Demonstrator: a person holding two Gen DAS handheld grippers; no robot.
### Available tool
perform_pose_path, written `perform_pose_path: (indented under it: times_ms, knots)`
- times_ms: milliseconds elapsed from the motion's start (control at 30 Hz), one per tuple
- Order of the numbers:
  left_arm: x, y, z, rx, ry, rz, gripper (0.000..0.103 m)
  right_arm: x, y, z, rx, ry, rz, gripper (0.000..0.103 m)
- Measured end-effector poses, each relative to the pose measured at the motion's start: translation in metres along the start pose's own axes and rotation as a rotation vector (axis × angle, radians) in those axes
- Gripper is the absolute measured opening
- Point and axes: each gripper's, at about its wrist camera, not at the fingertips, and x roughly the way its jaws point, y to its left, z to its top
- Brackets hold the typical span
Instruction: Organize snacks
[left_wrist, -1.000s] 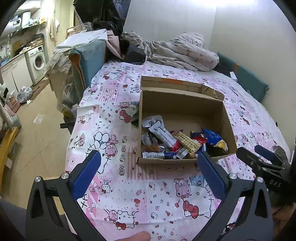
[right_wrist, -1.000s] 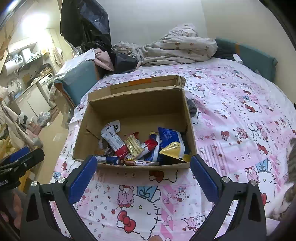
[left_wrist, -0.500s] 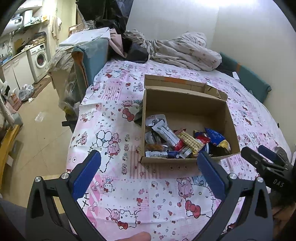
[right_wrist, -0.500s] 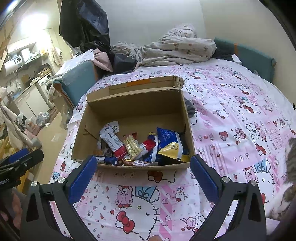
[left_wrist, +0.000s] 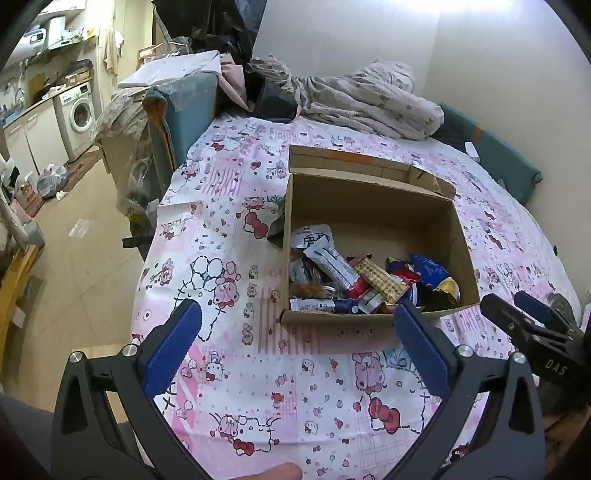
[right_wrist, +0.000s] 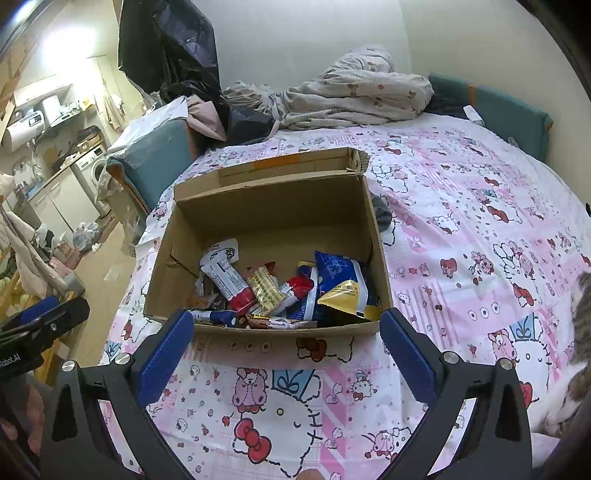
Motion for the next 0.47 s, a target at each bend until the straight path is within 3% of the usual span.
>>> perform_pose_path:
  times_ms: [467]
  knots:
    - [0.0033,0.0021,-0.0013,-0.013,0.004,-0.006,0.103,-0.001,0.002,-0.0012,0.009,0.006,0.008,0.103]
